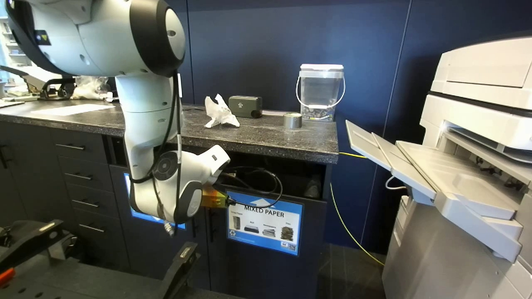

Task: Put the tissues inside the rubbish bin.

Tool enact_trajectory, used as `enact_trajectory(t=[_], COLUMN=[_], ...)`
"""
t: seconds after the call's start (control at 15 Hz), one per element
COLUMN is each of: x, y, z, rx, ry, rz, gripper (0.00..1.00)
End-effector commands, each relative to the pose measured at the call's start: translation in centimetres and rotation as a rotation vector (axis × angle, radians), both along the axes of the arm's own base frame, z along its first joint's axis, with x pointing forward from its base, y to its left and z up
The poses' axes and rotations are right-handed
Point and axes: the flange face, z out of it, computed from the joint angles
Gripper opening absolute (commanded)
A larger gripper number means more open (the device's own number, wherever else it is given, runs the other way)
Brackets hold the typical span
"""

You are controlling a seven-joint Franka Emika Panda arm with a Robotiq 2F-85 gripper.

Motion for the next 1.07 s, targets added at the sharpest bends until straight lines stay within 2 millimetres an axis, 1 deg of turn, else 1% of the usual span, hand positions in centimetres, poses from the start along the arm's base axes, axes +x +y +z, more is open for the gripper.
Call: enact_trajectory(t=[0.0, 0.07, 0.13, 0.2, 0.27, 0.33, 0.4, 0.53, 0.6, 0.8, 0.87, 1.0], x=[-2.7, -3.7, -0.3, -1.4, -2.3, -4.0, -1.9, -4.5, -4.7, -5.0, -4.9, -4.2], y=[-0.7, -0.9, -0.7, -1.4, -1.9, -2.2, -2.1, -2.6, -2.8, -2.9, -2.9, -2.9], z=[0.7, 0.9, 2.2, 1.2, 0.7, 0.2, 0.6, -0.7, -1.2, -0.3, 0.5, 2.7], rx=[0.022, 0.021, 0.025, 0.029, 0.03, 0.031, 0.026, 0.011, 0.0, -0.013, -0.019, -0.029], ry=[-0.128, -0.164, -0.164, -0.128, -0.109, -0.113, -0.09, -0.063, -0.032, 0.064, 0.081, 0.126], rz=[0.054, 0.076, 0.088, 0.088, 0.091, 0.098, 0.106, 0.117, 0.115, 0.116, 0.118, 0.12], gripper=[1.0, 1.0, 1.0, 1.0, 1.0, 1.0, 1.0, 1.0, 1.0, 1.0, 1.0, 1.0])
